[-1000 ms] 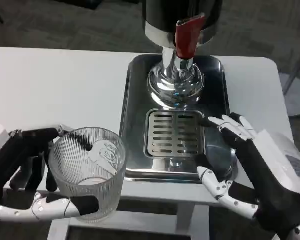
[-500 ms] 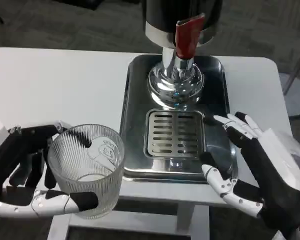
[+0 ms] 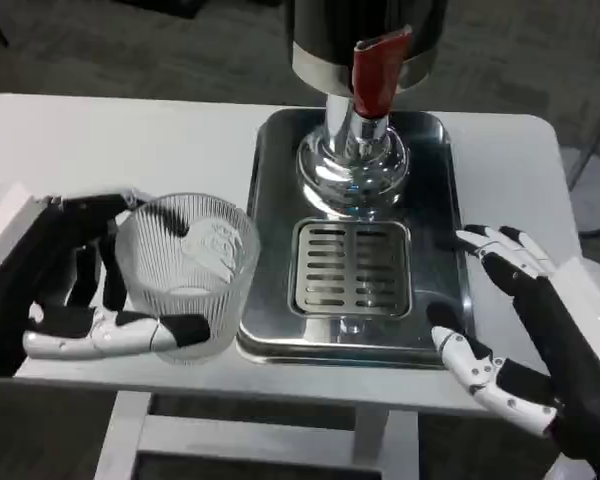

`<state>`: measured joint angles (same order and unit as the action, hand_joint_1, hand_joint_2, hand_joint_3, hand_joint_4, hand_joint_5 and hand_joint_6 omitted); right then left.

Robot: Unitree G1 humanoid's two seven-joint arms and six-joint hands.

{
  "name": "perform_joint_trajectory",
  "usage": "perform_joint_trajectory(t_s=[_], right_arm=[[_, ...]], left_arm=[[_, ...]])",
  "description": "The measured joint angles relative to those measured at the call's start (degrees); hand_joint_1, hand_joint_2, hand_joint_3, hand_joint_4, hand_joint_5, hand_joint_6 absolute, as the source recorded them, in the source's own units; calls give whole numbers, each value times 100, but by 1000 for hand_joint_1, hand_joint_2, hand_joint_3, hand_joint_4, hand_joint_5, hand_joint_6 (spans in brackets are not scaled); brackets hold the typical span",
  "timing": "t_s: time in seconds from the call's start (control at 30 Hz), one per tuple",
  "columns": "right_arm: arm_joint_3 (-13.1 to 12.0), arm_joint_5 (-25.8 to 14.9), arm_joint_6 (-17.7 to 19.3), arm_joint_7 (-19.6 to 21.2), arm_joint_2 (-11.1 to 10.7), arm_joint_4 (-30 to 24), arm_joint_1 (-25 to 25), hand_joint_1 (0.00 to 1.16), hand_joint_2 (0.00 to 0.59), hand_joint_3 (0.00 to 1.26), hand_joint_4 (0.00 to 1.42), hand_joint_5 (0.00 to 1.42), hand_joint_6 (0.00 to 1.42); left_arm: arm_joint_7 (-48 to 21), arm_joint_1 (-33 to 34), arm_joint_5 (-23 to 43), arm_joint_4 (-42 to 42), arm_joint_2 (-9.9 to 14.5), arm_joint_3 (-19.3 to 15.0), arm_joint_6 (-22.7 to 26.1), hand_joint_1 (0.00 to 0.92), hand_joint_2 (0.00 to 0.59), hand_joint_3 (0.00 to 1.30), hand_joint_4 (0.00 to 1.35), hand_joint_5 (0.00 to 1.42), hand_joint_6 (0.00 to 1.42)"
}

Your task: Grasp the cup under the faucet to collect the drink, then remove the cup.

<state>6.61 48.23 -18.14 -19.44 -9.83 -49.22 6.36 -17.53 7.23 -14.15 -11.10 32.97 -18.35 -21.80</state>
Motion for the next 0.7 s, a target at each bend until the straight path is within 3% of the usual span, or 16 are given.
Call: perform_joint_trajectory(t_s=[0.3, 0.57, 0.7], right_arm=[[-408, -231, 2, -1, -141, -101, 119, 454, 484, 198, 87, 15, 181], [-818, -617, 26, -1, -281, -199, 235, 454, 484, 204, 87, 15, 181], [-905, -759, 53, -1, -391, -218, 251, 454, 484, 205, 87, 15, 181]], left_arm=[[739, 1116, -676, 1278, -57, 728, -120, 462, 35, 930, 1085, 1239, 1424], [1450, 1983, -1240, 2344, -415, 1568, -177, 462, 35, 930, 1074, 1239, 1424], [1630, 2321, -1394, 2680, -621, 1922, -172, 462, 35, 930, 1074, 1239, 1424]])
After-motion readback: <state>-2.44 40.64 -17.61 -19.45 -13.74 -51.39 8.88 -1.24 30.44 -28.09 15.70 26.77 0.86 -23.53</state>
